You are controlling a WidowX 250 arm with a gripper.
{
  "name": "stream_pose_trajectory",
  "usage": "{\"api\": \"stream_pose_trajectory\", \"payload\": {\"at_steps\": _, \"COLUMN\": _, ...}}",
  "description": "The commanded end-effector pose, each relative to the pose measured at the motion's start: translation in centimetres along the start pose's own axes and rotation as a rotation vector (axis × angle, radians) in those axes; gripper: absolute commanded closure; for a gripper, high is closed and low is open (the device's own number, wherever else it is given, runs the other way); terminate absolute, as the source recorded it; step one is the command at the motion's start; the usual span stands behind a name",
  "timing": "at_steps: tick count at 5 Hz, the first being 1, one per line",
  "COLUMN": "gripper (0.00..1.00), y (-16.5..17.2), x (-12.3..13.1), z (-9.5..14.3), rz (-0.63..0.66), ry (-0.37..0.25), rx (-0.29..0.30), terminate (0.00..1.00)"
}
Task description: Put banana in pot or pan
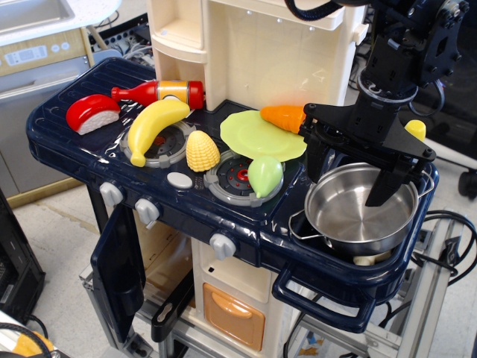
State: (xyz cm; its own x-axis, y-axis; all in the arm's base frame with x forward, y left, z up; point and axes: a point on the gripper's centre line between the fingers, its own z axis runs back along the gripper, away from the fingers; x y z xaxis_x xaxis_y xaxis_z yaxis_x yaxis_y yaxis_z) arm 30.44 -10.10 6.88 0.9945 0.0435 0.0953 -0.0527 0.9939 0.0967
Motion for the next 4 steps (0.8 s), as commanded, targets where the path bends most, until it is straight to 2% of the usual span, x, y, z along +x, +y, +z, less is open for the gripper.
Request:
{"api": "stream_pose_trajectory", "payload": {"at_steps": 1, "gripper": 0.00, "y": 0.0, "x": 0.0, "z": 0.0, "rz": 0.000, "ry": 0.000, "rx": 0.000, "terminate": 0.00}}
{"api": "stream_pose_trajectory", "payload": {"at_steps": 2, "gripper": 0.00, "y": 2.3, "x": 0.0, "z": 1.5, "rz": -0.011, "ry": 0.013, "rx": 0.072, "terminate": 0.00}}
{"api": "stream_pose_trajectory", "payload": {"at_steps": 3, "gripper": 0.00, "y": 6.7, "x": 0.0, "z": 4.0, "rz": -0.073, "ry": 0.034, "rx": 0.152, "terminate": 0.00}}
{"api": "stream_pose_trajectory", "payload": {"at_steps": 4, "gripper": 0.00, "y": 10.3, "x": 0.5, "z": 5.8, "rz": -0.111, "ry": 0.024, "rx": 0.238, "terminate": 0.00}}
